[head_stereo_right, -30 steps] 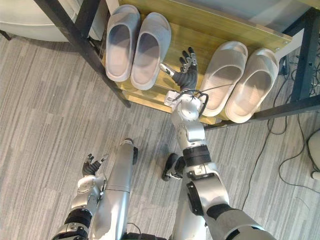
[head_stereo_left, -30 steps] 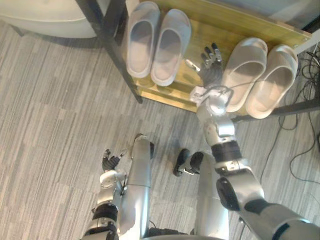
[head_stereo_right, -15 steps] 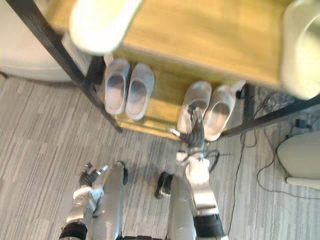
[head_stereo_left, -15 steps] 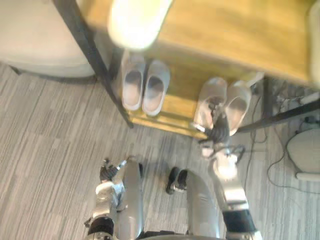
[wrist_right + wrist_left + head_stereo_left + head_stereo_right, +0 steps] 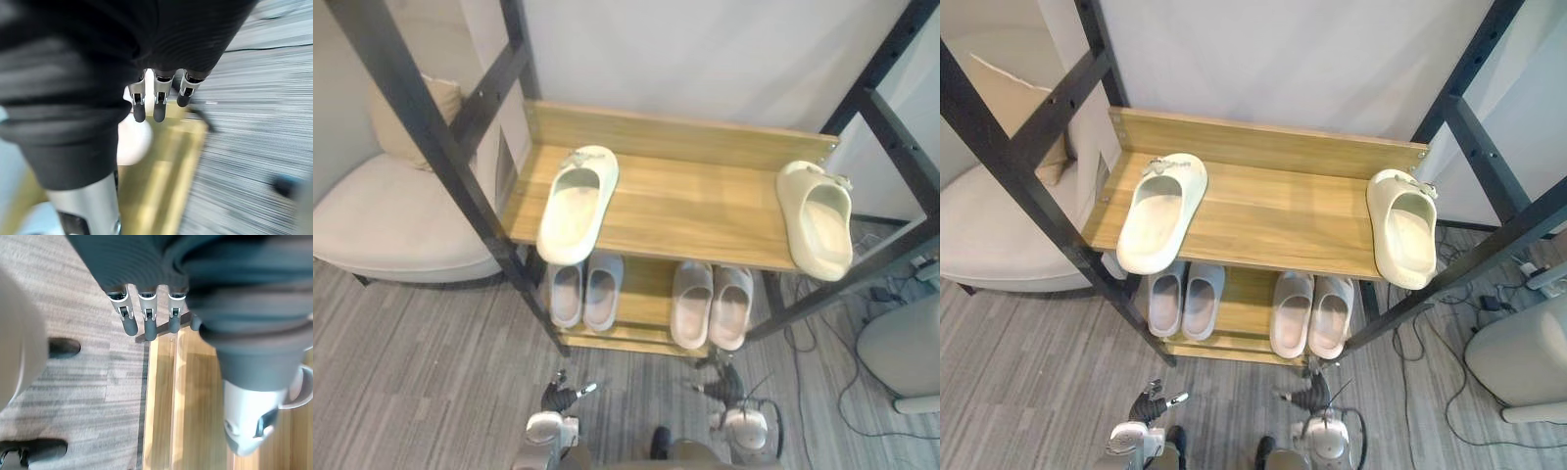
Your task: Organize the slippers on the shoe rack
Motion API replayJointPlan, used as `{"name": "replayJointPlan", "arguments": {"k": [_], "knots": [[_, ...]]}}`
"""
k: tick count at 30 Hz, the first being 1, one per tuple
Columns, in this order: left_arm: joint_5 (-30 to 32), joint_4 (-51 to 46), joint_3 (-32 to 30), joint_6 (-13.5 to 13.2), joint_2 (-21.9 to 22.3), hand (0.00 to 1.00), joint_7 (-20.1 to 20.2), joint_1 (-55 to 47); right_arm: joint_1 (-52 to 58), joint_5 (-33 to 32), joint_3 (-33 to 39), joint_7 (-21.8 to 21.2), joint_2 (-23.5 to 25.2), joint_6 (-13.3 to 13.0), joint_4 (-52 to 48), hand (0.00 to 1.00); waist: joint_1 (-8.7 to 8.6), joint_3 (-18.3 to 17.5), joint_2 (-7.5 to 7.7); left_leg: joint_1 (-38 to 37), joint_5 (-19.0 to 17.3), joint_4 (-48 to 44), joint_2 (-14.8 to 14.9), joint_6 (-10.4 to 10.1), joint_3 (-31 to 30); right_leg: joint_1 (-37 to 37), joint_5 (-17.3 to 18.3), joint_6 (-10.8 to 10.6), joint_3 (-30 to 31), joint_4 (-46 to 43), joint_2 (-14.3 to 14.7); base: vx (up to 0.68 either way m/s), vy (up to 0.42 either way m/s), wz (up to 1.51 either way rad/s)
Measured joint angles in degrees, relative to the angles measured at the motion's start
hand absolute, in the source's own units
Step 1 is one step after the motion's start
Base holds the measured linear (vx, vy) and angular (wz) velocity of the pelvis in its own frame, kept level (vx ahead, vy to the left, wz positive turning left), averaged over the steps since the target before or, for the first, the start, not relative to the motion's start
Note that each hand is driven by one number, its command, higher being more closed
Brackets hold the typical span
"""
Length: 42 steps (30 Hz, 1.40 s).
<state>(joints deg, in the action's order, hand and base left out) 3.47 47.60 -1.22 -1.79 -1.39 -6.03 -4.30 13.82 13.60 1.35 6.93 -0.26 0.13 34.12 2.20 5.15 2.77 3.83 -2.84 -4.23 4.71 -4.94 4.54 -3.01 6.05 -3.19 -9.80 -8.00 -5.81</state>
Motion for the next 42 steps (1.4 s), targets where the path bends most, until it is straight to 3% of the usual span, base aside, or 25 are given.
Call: {"name": "replayJointPlan", "arguments": {"k": [8, 12, 22, 28, 33, 42], "knots": [[0.97, 2.87, 2.35, -0.12, -0.04, 0.00, 0.10, 0.05, -3.21, -2.77, 3.38, 0.48, -0.26, -0.31, 10.85, 0.00, -0.25, -0.61, -0.53, -4.05, 3.69, 6.39, -0.76, 0.56, -0.61, 3.13, -1.85, -0.24, -0.73, 3.52, 0.01, -0.02, 0.004, 0.06], [0.98, 2.35, 8.22, -0.31, -0.18, 0.00, 0.18, 0.20, -3.70, -5.10, 5.19, 0.65, -0.14, -0.63, 12.89, 0.00, -0.30, -1.23, -0.93, -5.06, 5.58, 9.39, -1.28, 1.10, -1.84, 3.37, -2.32, -0.60, -1.24, 4.39, -0.24, -0.06, 0.019, 0.09], [0.15, -20.84, 30.36, -1.95, -2.13, 0.00, 4.27, 0.39, -4.33, -5.82, 5.09, 1.19, -0.45, -1.21, 14.23, 0.00, -1.74, -2.17, -2.01, -5.93, 6.51, 10.10, -2.28, 1.58, -3.98, 5.17, -1.72, -1.31, -2.06, 4.74, -0.89, -0.02, 0.014, 0.11], [-7.39, -31.09, 38.77, -2.81, -2.36, 0.00, 7.07, 3.32, -4.00, -7.00, 3.71, 1.22, -0.90, -1.30, 14.25, 0.00, -2.03, -2.65, -1.99, -7.06, 6.51, 10.23, -2.31, 1.48, -5.20, 7.03, -1.29, -0.97, -3.25, 4.48, -0.89, 0.02, -0.010, 0.11], [-11.42, -37.56, 40.66, -3.12, -2.34, 0.00, 7.21, 9.84, -3.97, -7.07, 1.36, 1.68, -1.52, -1.76, 14.08, 0.00, -2.26, -2.87, -1.88, -7.21, 6.33, 10.46, -2.03, 1.27, -4.92, 7.00, -1.01, -0.79, -3.04, 4.31, -0.60, 0.01, -0.009, -0.01], [-11.52, -46.74, 36.22, -5.33, -2.12, 0.00, 1.43, 20.01, -3.76, -7.06, -0.39, 1.95, -2.17, -1.86, 13.76, 0.00, -2.39, -3.31, -1.31, -7.78, 5.64, 10.45, -1.31, 0.73, -3.17, 6.87, -0.87, -0.90, -1.40, 4.00, -0.05, 0.00, -0.010, -0.10]]}}
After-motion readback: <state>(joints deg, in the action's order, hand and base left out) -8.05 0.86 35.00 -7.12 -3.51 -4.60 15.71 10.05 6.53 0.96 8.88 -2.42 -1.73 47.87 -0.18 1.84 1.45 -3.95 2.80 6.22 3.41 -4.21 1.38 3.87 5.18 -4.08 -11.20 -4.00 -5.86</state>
